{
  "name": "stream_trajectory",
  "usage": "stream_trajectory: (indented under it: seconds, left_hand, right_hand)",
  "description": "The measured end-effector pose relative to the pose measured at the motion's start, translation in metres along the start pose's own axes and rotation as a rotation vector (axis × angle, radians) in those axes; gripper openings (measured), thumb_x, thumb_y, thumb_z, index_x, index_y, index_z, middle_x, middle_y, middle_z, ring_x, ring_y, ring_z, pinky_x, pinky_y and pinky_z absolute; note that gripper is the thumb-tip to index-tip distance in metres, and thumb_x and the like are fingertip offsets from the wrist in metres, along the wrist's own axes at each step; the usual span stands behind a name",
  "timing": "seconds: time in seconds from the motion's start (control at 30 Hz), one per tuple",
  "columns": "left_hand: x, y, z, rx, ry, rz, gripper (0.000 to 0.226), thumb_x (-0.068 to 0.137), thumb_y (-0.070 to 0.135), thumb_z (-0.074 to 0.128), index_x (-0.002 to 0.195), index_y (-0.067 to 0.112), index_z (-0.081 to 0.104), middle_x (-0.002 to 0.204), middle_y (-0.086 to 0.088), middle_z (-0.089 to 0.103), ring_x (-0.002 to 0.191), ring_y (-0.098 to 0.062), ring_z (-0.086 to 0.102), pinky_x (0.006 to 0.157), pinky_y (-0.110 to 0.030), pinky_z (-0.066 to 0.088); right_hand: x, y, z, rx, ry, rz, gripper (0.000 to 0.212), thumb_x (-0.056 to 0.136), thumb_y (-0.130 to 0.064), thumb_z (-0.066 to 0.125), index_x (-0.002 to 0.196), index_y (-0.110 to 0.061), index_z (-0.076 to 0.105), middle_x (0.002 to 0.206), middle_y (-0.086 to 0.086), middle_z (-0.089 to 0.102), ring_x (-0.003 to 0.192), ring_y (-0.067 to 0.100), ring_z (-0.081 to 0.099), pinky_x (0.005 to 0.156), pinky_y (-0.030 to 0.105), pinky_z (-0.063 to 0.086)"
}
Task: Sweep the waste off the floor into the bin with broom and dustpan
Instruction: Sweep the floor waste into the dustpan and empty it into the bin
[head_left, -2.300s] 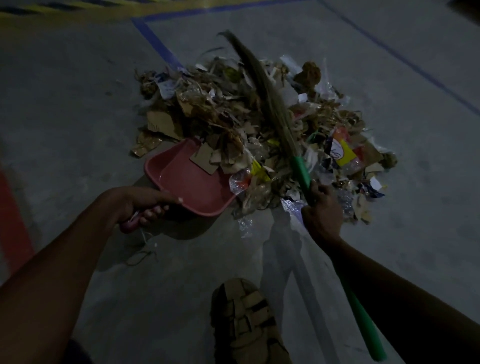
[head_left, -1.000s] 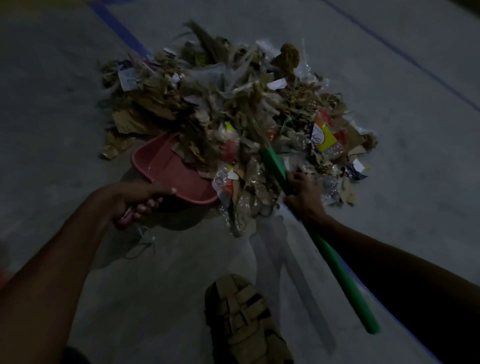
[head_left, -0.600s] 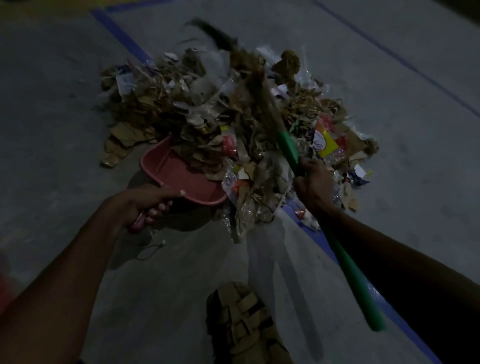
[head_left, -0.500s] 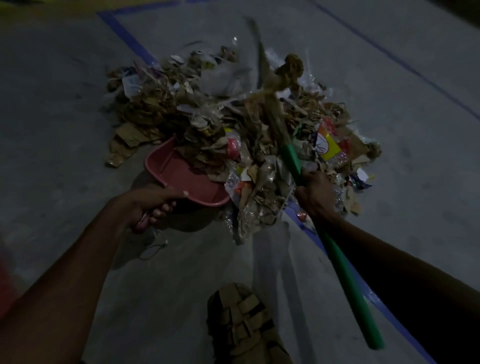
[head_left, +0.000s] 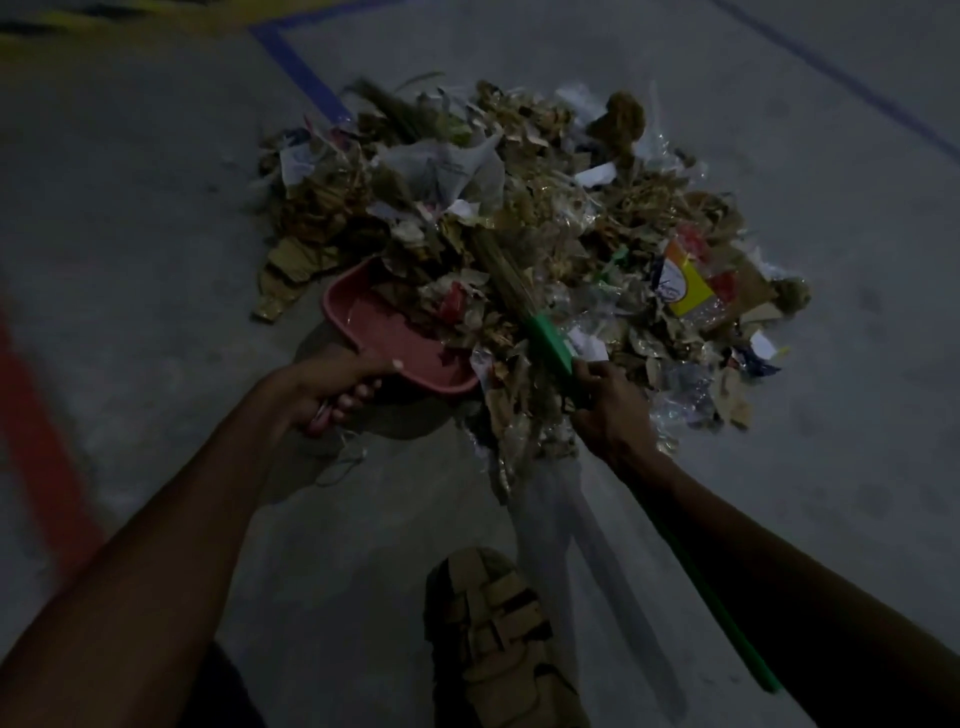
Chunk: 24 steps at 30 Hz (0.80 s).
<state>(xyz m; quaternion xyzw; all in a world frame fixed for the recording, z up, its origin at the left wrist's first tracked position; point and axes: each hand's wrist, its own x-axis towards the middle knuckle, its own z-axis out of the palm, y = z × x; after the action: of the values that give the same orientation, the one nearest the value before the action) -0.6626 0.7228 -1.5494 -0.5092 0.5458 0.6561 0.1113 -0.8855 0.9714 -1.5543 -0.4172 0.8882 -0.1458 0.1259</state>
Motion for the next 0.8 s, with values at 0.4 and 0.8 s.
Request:
stream_trajectory:
  seconds: [0.4,0.8]
  left_hand:
    - [-0.049,0.043,0.030,-0.242,0.121,0.045,0.036,0.099,0.030,0.063,0.071,0.018,0.044,0.044,0.008,0.037,0.030,-0.003,0.028,0.034,-0.014,0.021]
    - [-0.272,0.100,0.018,-0.359,0.260,0.072,0.038,0.095,0.034,0.069,0.069,0.017,0.048,0.051,0.001,0.041,0.030,-0.008,0.031,0.035,-0.015,0.028]
  right_hand:
    - [0.046,-0.051,-0.066,0.112,-0.006,-0.029,0.045,0.073,-0.004,0.066,0.118,-0.002,0.066,0.107,0.021,0.065,0.084,0.039,0.064,0.065,0.036,0.052]
    - [-0.049,-0.153,-0.267,0.072,-0.087,-0.135,0.062,0.070,-0.011,0.054,0.132,-0.005,0.060,0.115,0.017,0.061,0.085,0.039,0.059,0.064,0.041,0.052]
